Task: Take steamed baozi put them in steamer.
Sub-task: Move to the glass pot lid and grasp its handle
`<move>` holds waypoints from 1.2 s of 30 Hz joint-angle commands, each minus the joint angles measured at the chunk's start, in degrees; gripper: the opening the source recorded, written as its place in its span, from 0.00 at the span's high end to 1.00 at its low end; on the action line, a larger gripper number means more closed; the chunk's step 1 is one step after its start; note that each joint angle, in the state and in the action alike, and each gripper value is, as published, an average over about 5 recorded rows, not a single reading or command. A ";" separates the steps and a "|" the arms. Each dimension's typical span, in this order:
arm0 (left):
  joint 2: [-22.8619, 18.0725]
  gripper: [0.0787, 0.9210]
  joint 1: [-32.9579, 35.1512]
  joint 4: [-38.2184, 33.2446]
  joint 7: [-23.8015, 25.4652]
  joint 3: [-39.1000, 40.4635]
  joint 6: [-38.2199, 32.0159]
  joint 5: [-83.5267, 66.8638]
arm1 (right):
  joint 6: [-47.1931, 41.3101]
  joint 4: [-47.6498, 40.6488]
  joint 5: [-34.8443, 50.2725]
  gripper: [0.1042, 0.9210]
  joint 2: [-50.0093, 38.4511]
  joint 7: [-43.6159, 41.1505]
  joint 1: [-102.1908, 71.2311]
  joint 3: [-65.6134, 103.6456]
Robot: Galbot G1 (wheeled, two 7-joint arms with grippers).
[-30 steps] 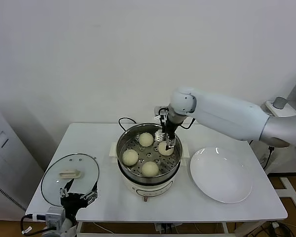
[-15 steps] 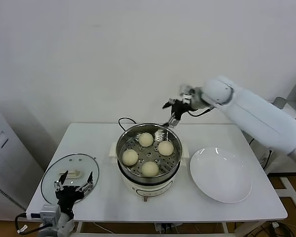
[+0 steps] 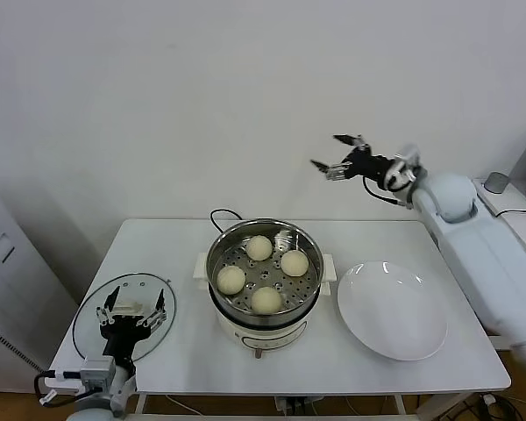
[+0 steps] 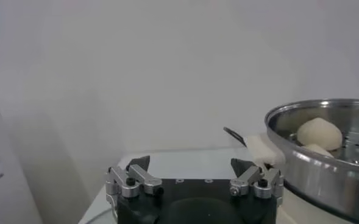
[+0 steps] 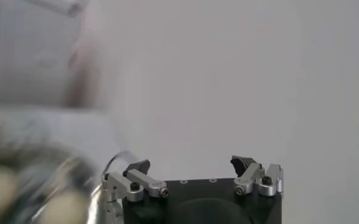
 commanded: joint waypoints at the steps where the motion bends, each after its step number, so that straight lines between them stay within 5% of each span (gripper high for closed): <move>1: -0.91 0.12 -6.45 6.03 -0.25 -2.97 -8.16 26.93 | 8.19 5.77 6.07 0.12 14.65 20.23 -32.14 31.79; 7: 3.65 0.12 -9.11 13.91 -3.64 -7.40 -18.24 58.32 | 8.50 8.55 6.73 0.12 18.70 20.49 -41.79 36.19; 14: 12.08 0.12 -4.87 16.79 -6.06 -4.36 -18.00 75.79 | 9.32 9.08 6.91 0.12 18.97 19.86 -45.00 36.54; 22: 15.39 0.12 -5.29 19.19 1.08 -6.18 -25.13 78.74 | 9.53 8.44 6.94 0.12 18.93 19.41 -45.36 36.24; 36: 16.32 0.12 -8.66 33.30 -6.64 -7.68 -24.81 73.82 | 9.37 7.60 6.13 0.12 20.34 19.48 -45.97 35.97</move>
